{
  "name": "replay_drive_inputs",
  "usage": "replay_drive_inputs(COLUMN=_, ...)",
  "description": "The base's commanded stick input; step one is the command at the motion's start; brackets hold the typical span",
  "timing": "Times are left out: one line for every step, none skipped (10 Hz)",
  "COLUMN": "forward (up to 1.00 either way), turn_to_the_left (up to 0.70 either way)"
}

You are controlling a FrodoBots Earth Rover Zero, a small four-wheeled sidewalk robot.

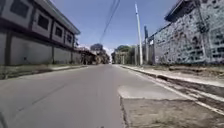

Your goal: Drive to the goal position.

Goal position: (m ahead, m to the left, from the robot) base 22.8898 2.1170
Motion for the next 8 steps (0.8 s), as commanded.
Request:
replay_drive_inputs(forward=1.00, turn_to_the_left=0.00)
replay_drive_inputs(forward=1.00, turn_to_the_left=0.00)
replay_drive_inputs(forward=1.00, turn_to_the_left=0.00)
replay_drive_inputs(forward=1.00, turn_to_the_left=0.00)
replay_drive_inputs(forward=1.00, turn_to_the_left=0.00)
replay_drive_inputs(forward=1.00, turn_to_the_left=0.00)
replay_drive_inputs(forward=1.00, turn_to_the_left=0.00)
replay_drive_inputs(forward=1.00, turn_to_the_left=0.00)
